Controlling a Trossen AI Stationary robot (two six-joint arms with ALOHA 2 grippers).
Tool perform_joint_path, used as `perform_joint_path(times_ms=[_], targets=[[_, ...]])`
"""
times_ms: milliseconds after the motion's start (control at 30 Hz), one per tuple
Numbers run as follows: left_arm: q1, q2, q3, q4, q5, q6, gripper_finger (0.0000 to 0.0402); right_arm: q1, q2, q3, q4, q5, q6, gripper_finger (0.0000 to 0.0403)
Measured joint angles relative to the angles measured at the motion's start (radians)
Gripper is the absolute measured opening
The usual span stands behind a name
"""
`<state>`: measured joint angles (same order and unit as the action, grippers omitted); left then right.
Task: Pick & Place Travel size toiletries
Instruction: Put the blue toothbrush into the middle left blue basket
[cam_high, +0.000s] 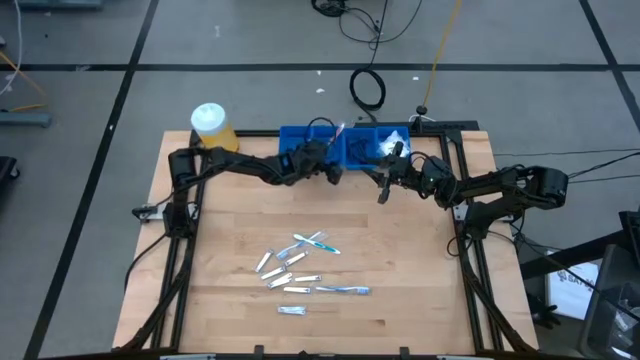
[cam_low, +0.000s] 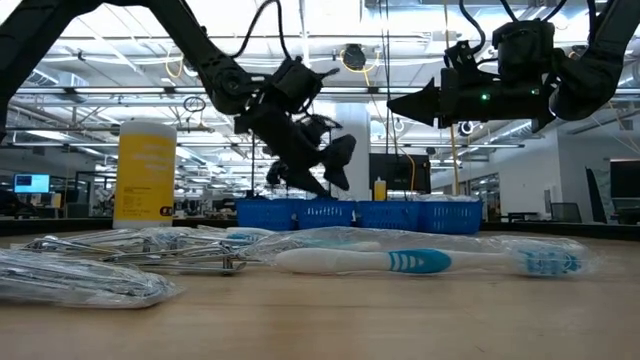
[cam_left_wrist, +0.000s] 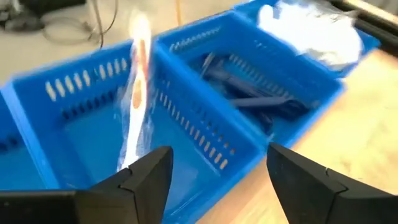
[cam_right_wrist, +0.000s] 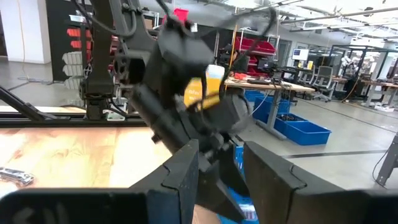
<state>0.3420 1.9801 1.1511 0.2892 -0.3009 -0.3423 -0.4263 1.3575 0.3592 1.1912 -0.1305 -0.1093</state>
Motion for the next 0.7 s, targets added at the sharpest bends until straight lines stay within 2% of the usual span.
perform_joint_path(times_ms=[133,233,300,433,567,700], targets=[[-0.028,-0.083,0.001,-0.096,0.083,0.185,0.0240,0.000,0.000,0.000,-0.007,0.000,-0.008,0.0116],[-0.071,-0.161,0.001,-0.288,0.198,0.358,0.0232,0.000,0.000,0.000,-0.010,0.002,-0.008,0.0116],[-0.108,-0.208,0.001,-0.419,0.249,0.400,0.0229,-0.002,0.000,0.000,-0.008,0.001,-0.008,0.0116],[-0.177,-0.262,0.001,-0.616,0.312,0.370,0.0228,-0.004,0.000,0.000,-0.009,-0.002,0.002,0.0116],[-0.252,-0.260,0.001,-0.754,0.356,0.310,0.0227,-0.004,0.000,0.000,-0.013,-0.003,0.022,0.0116],[-0.320,-0.229,0.001,-0.848,0.349,0.252,0.0227,-0.004,0.000,0.000,-0.014,-0.004,0.037,0.0116]])
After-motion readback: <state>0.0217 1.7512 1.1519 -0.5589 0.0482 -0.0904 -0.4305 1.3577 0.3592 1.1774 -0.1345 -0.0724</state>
